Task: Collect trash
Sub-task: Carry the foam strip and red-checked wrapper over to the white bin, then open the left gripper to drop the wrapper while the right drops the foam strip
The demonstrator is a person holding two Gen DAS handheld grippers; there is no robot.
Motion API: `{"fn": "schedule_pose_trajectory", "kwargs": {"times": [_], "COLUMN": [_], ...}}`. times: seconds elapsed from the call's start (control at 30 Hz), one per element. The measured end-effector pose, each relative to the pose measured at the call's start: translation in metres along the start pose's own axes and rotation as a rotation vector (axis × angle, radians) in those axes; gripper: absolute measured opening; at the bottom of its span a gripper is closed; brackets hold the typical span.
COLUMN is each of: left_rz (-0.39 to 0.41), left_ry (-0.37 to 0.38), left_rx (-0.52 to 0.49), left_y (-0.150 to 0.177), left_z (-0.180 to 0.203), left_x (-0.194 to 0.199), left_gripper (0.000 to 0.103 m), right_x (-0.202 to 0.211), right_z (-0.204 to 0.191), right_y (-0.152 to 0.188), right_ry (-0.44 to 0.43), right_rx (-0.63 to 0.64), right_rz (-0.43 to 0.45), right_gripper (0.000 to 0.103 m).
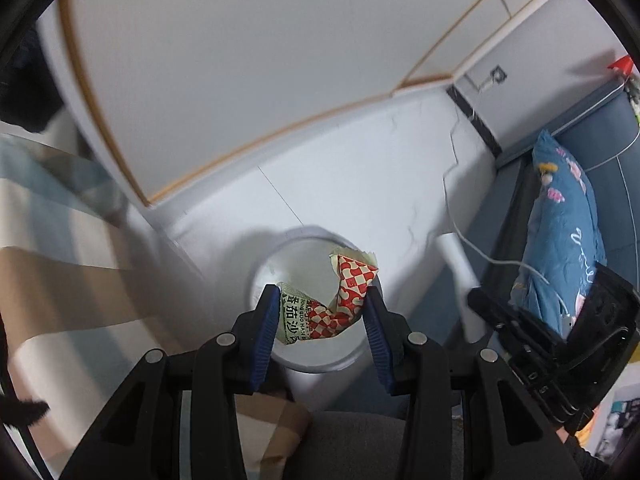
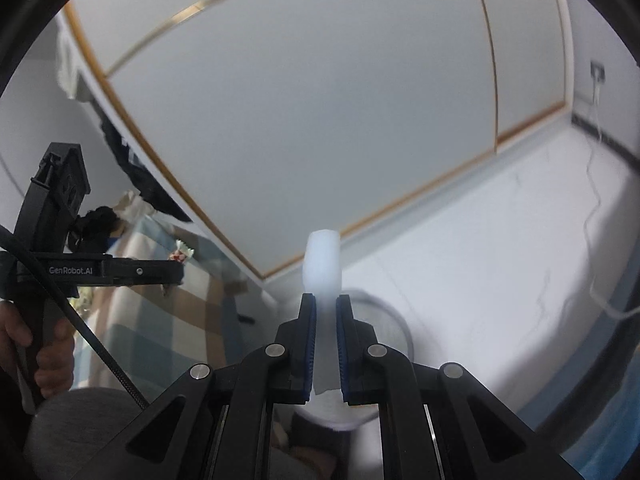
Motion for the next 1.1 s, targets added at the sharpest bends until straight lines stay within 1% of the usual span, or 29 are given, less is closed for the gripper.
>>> {"fn": "schedule_pose_trajectory", "kwargs": {"times": [0.07,0.23,0.3,0.5,0.6,0.7,0.8,0.97,1.07,1.1], "left_rz": [-0.052,-0.141,-0.185,-0.311,-0.337,-0.371,-0.366,-0.382,-0.4,-0.402], "left_ry": [0.008,-0.022,-0.006,0.005,0.002,0.003,-0.016,-0.014,-0.01,-0.016], "left_rx": [-0.003,-0.051,-0.053,-0.046,-0.036,-0.006,0.012,0.046,0.045,0.042], "left_y": [-0.002,-0.007,-0.006,-0.003,-0.002,-0.003,-0.007,-0.011,-0.01,-0.01], "left_z": [0.004,0.013,0.011,0.004,0.001,-0.002,-0.003,-0.005,-0.004,-0.005], "left_x": [-0.02,-0.054,-0.067,-0.099,-0.11,-0.119,-0.123,-0.128,-0.131,-0.132], "left_gripper": [0.037,0.037,0.037,0.037,0.037,0.037,0.037,0.039,0.044,0.049], "right_x": [-0.019,-0.054,-0.063,-0.087,-0.094,-0.102,-0.109,-0.114,-0.116,-0.117], "right_z": [0.005,0.026,0.034,0.041,0.046,0.05,0.051,0.052,0.051,0.052], "right_y": [0.005,0.024,0.034,0.049,0.052,0.054,0.055,0.056,0.059,0.059], "right_ry": [-0.015,-0.043,-0.044,-0.034,-0.034,-0.06,-0.072,-0.069,-0.066,-0.065], "right_rx": [-0.043,-0.129,-0.153,-0.173,-0.195,-0.246,-0.277,-0.28,-0.286,-0.287], "right_rz": [-0.047,-0.164,-0.204,-0.271,-0.29,-0.308,-0.329,-0.336,-0.346,-0.35], "right_gripper": [0.009,0.009,0.009,0.009,0.009,0.01,0.01,0.01,0.01,0.01]}}
Point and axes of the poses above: each gripper's, at about its wrist camera, not at the fingertips, and x roughly against the way its jaws point, z to its right, y to its underside, the point moved 4 cm from there along -x, roughly the way its jaws point, and after that the axes turned 1 degree about x, right-handed, at the moved point
